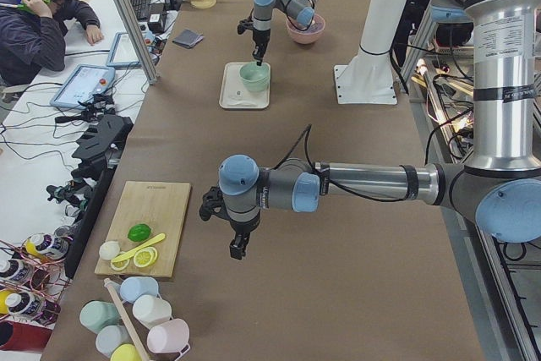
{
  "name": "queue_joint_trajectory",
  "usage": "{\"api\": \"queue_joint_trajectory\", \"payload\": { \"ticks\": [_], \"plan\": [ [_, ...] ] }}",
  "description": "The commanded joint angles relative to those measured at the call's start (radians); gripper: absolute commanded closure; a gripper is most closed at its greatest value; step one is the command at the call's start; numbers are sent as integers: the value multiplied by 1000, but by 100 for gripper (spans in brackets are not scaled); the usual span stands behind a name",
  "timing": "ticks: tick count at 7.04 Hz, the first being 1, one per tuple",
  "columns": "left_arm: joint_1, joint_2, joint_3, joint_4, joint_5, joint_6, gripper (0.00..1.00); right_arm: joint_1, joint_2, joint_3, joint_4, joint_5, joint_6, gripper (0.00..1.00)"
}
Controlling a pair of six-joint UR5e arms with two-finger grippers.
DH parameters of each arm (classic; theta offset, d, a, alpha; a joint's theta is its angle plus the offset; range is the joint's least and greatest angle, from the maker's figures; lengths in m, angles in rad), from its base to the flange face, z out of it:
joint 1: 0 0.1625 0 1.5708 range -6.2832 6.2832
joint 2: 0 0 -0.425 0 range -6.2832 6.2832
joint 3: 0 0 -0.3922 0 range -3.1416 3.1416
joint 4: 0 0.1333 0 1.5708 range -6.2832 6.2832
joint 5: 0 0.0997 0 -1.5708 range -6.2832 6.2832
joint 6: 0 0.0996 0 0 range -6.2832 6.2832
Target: Stack green bowls together
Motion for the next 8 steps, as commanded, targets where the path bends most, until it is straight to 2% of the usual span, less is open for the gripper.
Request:
{"api": "queue_joint_trajectory", "payload": {
  "ticks": [1, 2, 5, 7, 8],
  "plan": [
    [0, 0, 1, 0, -1, 0, 2, -1, 0, 0, 0, 2, 0, 63],
    [0, 2, 3, -2, 0, -2, 2, -3, 1, 2, 0, 0, 1, 1],
    [0, 3, 6, 0, 0, -2, 2, 12, -2, 15, -2, 6, -16, 0],
    [0, 25, 24, 3, -3, -15, 2, 72, -16, 35, -3, 91, -35, 0],
    [0, 25, 30, 6, -9, -17, 2, 100, -67, 87, -8, 116, -58, 0]
  ]
}}
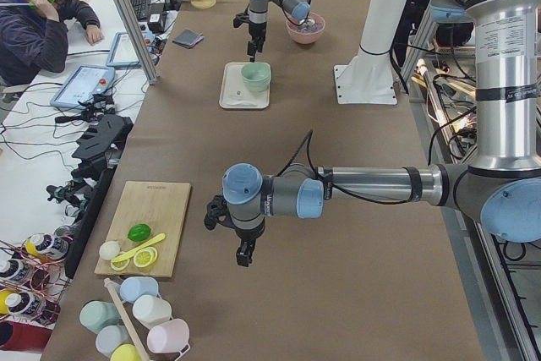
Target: Stack green bowls together
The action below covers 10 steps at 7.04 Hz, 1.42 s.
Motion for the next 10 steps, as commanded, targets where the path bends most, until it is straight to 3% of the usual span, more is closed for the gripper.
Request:
{"api": "queue_joint_trajectory", "payload": {
  "ticks": [1, 4, 6, 8, 10],
  "plan": [
    [-3, -4, -3, 62, -10, -39, 2, 68, -111, 105, -4, 37, -54, 0],
    [-10, 2, -17, 110, -1, -109, 2, 274, -249, 164, -94, 83, -501, 0],
    [-11, 5, -17, 109, 1, -107, 2, 380, -458, 224, -87, 173, -568, 0],
    [-10, 5, -17, 107, -1, -106, 2, 474, -596, 253, -85, 174, -631, 0],
    [-11, 5, -19, 106, -1, -106, 2, 639, -743, 258, -85, 169, -944, 0]
  ]
}}
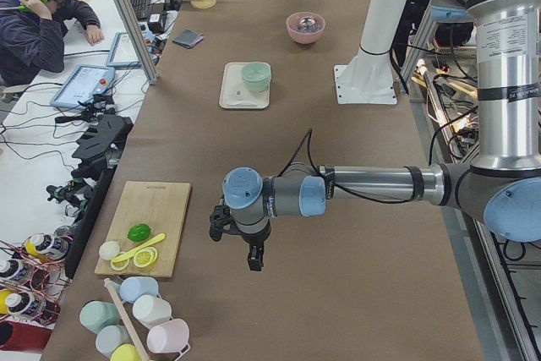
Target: Stack green bowls together
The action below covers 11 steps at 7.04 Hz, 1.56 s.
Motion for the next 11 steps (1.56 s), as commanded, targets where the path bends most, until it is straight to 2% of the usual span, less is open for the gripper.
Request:
{"api": "queue_joint_trajectory", "payload": {
  "ticks": [1, 2, 5, 7, 9, 11],
  "plan": [
    [-1, 0, -2, -2, 0, 2, 2, 199, -143, 6, 0, 7, -334, 0],
    [-1, 2, -4, -1, 0, 2, 2, 246, -181, 21, 1, 15, -372, 0],
    [-1, 26, -45, -4, 0, 2, 2, 255, -230, 46, 3, 24, -363, 0],
    [-1, 46, -79, -4, 0, 2, 2, 255, -221, 58, 12, 25, -375, 0],
    [-7, 55, -88, -4, 0, 2, 2, 252, -236, 61, 136, 41, -374, 0],
    [-7, 60, -88, -4, 0, 2, 2, 252, -260, 61, 144, 39, -375, 0]
  ]
}}
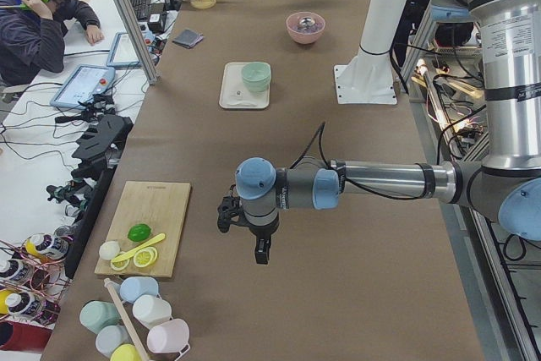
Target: Stack green bowls together
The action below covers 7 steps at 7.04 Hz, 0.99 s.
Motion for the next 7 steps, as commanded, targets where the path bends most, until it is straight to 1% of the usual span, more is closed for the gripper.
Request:
{"api": "queue_joint_trajectory", "payload": {
  "ticks": [1, 4, 5, 7],
  "plan": [
    [-1, 3, -2, 0, 2, 0, 2, 0, -13, 0, 13, -4, 1, 0],
    [-1, 3, -1, 0, 2, 2, 2, 0, -20, -9, 8, -12, 10, 0],
    [-1, 3, -1, 0, 2, 2, 2, 0, -33, -17, 11, -1, 3, 0],
    [-1, 3, -4, 0, 2, 2, 2, 0, -55, -60, -1, 4, 0, 0]
  ]
}}
